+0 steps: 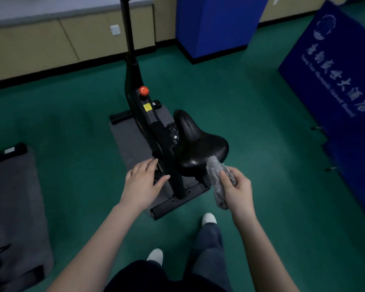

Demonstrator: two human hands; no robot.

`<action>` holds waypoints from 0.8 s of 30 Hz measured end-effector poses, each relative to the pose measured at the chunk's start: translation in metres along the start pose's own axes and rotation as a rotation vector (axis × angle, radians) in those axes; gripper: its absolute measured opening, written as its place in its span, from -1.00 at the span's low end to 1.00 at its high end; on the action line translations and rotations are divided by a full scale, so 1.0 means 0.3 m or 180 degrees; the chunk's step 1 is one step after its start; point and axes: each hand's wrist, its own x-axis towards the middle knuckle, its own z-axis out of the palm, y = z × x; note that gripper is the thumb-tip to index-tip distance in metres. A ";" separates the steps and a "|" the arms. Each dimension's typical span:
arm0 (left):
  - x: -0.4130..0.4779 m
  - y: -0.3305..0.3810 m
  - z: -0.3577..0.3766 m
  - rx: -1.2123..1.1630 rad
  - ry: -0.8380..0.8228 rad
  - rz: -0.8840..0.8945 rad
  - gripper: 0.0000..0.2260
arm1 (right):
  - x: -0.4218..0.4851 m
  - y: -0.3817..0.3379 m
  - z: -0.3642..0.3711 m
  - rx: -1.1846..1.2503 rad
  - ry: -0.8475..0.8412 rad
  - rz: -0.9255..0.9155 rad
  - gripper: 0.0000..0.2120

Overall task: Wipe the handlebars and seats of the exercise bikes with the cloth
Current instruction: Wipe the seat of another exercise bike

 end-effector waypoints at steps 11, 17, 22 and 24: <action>0.244 0.246 0.087 -0.0795 0.0417 -0.1202 -0.43 | 0.559 -0.098 -0.002 -0.0705 -0.1076 -0.1114 -0.88; 0.300 0.277 0.137 -0.1648 0.0807 -0.1684 -0.51 | 0.682 -0.124 0.180 -0.1400 -0.2185 -0.2735 -0.81; 0.348 0.239 0.182 -0.2005 0.0968 -0.1742 -0.61 | 0.735 -0.115 0.346 -0.2340 -0.3144 -0.4000 -0.76; 0.365 0.223 0.204 -0.2125 0.1002 -0.1690 -0.66 | 0.762 -0.100 0.379 -0.2725 -0.3274 -0.4335 -0.78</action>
